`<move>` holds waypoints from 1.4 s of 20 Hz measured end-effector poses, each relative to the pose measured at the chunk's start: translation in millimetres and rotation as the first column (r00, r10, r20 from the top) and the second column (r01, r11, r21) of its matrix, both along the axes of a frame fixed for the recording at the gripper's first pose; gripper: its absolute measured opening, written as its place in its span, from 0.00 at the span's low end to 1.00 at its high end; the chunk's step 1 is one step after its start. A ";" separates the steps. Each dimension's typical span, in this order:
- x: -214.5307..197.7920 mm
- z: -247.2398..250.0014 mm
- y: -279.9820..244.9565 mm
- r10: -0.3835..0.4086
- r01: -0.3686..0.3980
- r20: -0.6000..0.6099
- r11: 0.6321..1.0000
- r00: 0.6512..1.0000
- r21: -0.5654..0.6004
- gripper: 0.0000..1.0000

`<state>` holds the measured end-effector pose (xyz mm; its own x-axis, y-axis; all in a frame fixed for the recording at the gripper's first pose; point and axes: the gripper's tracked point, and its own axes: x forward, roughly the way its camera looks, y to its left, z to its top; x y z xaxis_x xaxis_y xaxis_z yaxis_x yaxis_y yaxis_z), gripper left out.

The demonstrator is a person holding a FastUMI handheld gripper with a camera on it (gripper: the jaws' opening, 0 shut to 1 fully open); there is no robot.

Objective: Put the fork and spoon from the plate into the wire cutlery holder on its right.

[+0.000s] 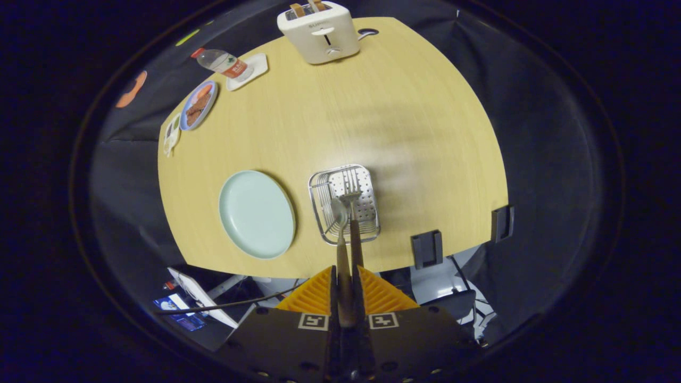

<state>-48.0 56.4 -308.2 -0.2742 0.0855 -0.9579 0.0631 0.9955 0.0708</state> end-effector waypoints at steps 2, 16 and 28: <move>6.9 3.7 5.0 -0.001 0.000 0.043 1.000 0.999 0.022 0.34; 62.3 176.5 -2.8 0.075 -0.235 0.872 0.971 0.485 0.047 0.90; 49.0 296.1 -106.5 -0.050 -0.074 0.998 0.996 -0.034 0.047 0.91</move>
<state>1.0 -50.2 -12.0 0.9577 0.1681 -0.2336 -0.1465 0.9834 0.1072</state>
